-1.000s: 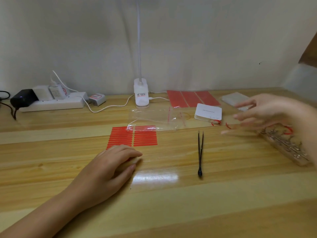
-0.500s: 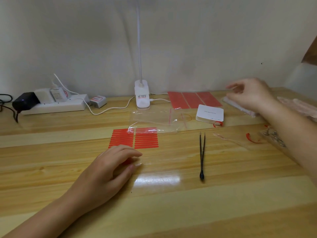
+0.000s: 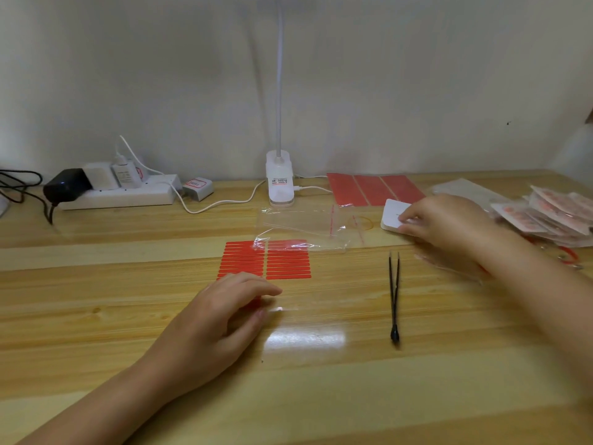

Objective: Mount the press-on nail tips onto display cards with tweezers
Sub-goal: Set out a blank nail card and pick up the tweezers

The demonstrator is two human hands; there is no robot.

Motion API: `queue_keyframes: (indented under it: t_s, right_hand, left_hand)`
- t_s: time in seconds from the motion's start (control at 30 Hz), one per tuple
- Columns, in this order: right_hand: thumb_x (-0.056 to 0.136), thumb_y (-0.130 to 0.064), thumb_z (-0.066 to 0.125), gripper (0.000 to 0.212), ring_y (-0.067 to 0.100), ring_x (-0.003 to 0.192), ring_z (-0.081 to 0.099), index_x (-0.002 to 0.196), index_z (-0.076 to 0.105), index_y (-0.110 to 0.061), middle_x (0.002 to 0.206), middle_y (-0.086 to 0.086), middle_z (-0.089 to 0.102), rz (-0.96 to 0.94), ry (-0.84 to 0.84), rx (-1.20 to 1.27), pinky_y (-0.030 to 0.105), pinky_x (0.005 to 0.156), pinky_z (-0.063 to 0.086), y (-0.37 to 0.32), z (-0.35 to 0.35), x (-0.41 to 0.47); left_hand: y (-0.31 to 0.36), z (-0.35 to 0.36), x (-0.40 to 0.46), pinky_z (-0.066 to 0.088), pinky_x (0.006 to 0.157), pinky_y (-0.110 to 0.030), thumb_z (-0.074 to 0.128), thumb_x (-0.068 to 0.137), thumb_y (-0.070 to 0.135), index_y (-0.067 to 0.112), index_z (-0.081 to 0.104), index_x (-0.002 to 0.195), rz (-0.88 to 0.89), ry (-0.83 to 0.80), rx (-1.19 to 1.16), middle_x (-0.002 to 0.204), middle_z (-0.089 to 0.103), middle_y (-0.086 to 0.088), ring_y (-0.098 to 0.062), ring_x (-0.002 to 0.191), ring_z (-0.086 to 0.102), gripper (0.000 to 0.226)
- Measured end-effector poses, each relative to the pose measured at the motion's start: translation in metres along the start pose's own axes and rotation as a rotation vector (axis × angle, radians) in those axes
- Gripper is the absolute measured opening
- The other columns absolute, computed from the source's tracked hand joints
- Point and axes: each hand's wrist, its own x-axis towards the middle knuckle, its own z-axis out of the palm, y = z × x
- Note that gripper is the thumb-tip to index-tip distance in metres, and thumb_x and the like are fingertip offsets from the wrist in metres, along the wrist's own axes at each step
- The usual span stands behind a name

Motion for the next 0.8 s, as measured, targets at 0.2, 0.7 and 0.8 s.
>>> queue_keyframes:
  t_s: [0.2, 0.7, 0.8]
  right_hand:
    - [0.096, -0.014, 0.04, 0.024, 0.022, 0.075, 0.056, 0.079, 0.057, -0.011, 0.08, 0.004, 0.061, -0.081, 0.109, -0.14, 0.032, 0.062, 0.04, -0.003, -0.002, -0.002]
    - [0.076, -0.003, 0.073, 0.013, 0.009, 0.058, 0.054, 0.086, 0.07, -0.011, 0.066, -0.001, 0.061, -0.371, 0.654, 0.87, 0.017, 0.06, 0.046, -0.067, 0.004, -0.049]
    - [0.071, -0.005, 0.074, 0.012, 0.008, 0.073, 0.062, 0.083, 0.072, -0.005, 0.078, -0.003, 0.069, -0.474, 0.606, 0.888, 0.015, 0.069, 0.049, -0.083, 0.016, -0.062]
  left_hand:
    - [-0.001, 0.0, -0.001, 0.044, 0.084, -0.028, 0.041, 0.086, 0.034, 0.021, 0.062, 0.109, 0.0, 0.01, -0.006, 0.105, 0.059, 0.017, 0.002, 0.101, 0.054, 0.034]
    - [0.001, 0.0, -0.002, 0.043, 0.085, -0.016, 0.041, 0.085, 0.039, 0.04, 0.05, 0.111, -0.016, 0.099, -0.026, 0.107, 0.055, 0.027, 0.003, 0.101, 0.054, 0.027]
    - [0.0, 0.0, -0.001, 0.037, 0.088, -0.007, 0.048, 0.085, 0.035, 0.044, 0.044, 0.115, -0.046, 0.147, -0.035, 0.111, 0.054, 0.024, 0.007, 0.105, 0.05, 0.031]
